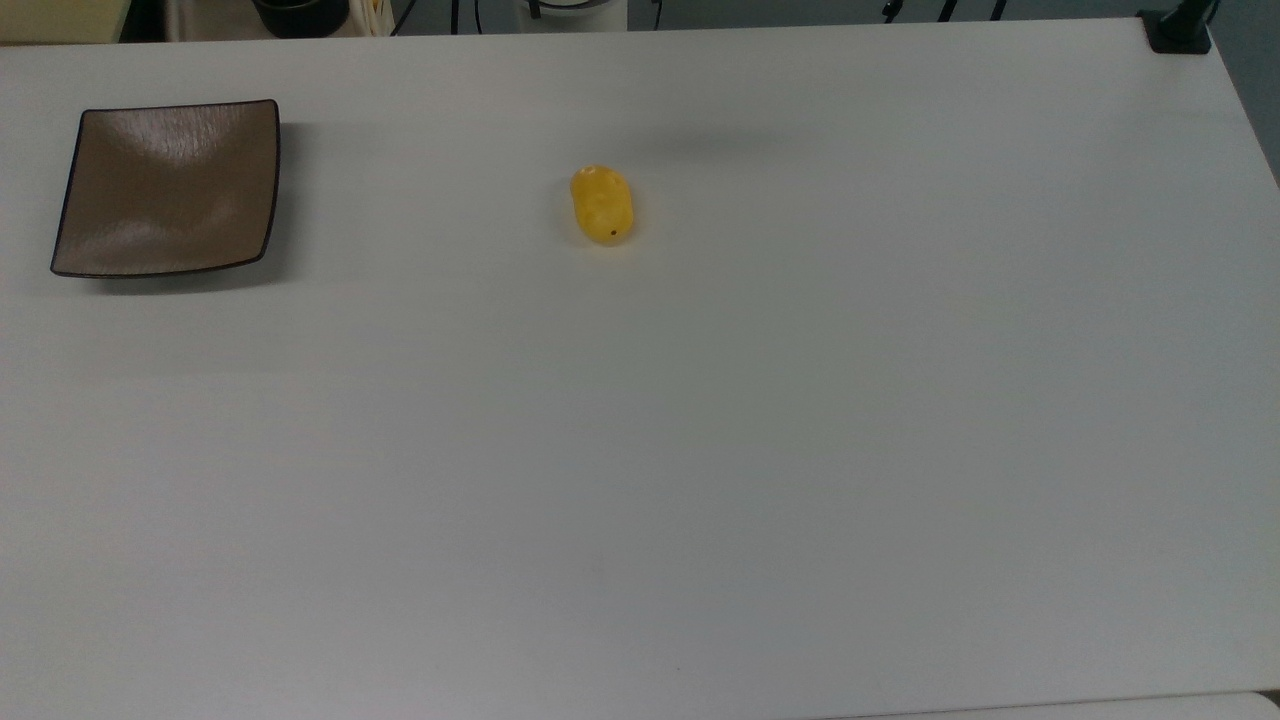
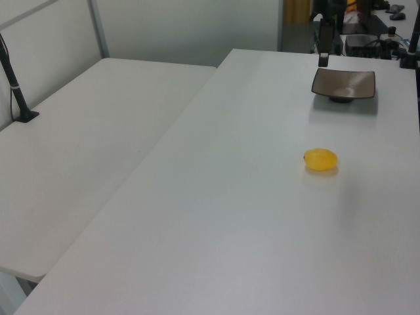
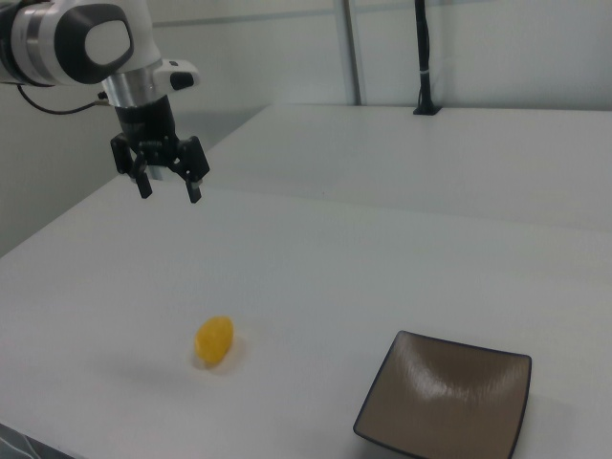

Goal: Put potatoes on a ceramic plate

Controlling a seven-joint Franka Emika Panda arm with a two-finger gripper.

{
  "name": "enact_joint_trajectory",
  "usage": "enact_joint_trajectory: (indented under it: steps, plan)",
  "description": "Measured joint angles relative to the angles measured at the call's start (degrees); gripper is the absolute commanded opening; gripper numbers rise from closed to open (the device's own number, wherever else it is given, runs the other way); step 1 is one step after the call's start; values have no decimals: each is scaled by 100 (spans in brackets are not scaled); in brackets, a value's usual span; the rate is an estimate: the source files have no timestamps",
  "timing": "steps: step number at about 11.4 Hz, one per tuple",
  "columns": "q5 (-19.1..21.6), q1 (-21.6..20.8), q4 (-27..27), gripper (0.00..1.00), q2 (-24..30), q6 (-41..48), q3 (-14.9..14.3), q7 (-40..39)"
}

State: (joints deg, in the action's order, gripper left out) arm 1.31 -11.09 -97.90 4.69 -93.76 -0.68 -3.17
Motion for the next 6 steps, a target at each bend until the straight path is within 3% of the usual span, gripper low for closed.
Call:
enact_joint_trajectory:
  steps: [6]
  plan:
    - [1, -192, -1509, 100, 296, -1041, 16, -173]
